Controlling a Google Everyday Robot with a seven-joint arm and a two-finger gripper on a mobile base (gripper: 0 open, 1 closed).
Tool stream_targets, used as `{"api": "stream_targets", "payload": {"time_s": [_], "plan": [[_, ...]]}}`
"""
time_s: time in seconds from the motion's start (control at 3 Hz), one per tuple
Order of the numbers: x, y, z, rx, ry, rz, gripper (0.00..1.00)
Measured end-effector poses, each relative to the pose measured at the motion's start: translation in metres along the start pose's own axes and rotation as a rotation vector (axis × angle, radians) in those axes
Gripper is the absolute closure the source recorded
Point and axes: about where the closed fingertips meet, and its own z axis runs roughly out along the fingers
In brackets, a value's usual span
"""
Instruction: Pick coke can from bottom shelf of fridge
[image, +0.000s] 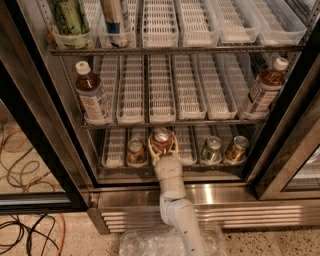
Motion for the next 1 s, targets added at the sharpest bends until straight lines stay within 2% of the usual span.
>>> {"api": "stream_targets", "payload": {"time_s": [0.33, 0.67, 1.0], "plan": [[-0.009, -0.004, -0.012, -0.037, 0.025, 0.004, 1.0], [-0.025, -0.009, -0.031, -0.101, 0.066, 0.014, 1.0], [-0.033, -0.007, -0.047, -0.194, 0.115, 0.04, 1.0]]}}
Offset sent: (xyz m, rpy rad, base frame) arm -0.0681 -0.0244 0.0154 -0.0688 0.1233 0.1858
